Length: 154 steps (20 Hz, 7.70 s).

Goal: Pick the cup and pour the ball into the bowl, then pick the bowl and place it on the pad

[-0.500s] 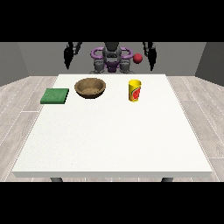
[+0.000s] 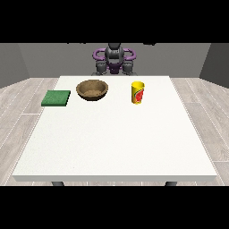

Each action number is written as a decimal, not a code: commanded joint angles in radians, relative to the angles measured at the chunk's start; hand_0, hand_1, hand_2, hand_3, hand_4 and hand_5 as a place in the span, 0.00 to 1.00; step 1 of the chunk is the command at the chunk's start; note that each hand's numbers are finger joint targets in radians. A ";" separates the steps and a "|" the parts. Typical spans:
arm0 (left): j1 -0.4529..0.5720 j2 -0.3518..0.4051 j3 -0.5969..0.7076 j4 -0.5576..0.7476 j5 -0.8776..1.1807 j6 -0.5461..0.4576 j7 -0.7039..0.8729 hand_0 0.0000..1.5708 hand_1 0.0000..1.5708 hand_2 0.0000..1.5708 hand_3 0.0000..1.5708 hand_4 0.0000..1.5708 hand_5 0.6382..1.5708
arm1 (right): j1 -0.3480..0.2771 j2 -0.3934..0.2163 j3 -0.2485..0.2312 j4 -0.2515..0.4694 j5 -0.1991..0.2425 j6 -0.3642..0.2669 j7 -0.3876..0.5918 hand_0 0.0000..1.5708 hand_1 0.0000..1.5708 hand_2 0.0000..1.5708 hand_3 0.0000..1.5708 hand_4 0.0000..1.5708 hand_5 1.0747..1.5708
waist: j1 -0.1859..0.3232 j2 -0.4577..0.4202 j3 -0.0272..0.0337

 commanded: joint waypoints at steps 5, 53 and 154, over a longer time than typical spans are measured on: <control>-0.067 -0.058 -0.069 -0.184 -0.027 0.129 0.215 0.00 0.00 0.00 0.00 0.38 0.99 | 0.048 -0.017 -0.023 -0.258 -0.089 -0.011 0.213 0.00 0.00 0.00 0.00 0.52 0.94 | -0.016 0.032 0.0010; -0.492 0.054 0.221 1.052 -0.142 0.215 -0.970 0.81 0.81 1.00 1.00 0.86 0.89 | -0.199 -0.235 -0.302 0.019 -0.320 0.279 -0.217 0.00 0.00 0.00 0.11 0.41 0.99 | -0.180 0.633 0.0006; -0.728 0.533 0.429 0.476 0.183 -0.403 -0.040 0.00 0.00 0.00 0.00 0.65 0.97 | -0.353 -0.045 -0.300 0.993 -0.145 0.080 -0.698 0.00 0.00 0.00 0.00 0.29 0.95 | 0.226 0.489 0.0015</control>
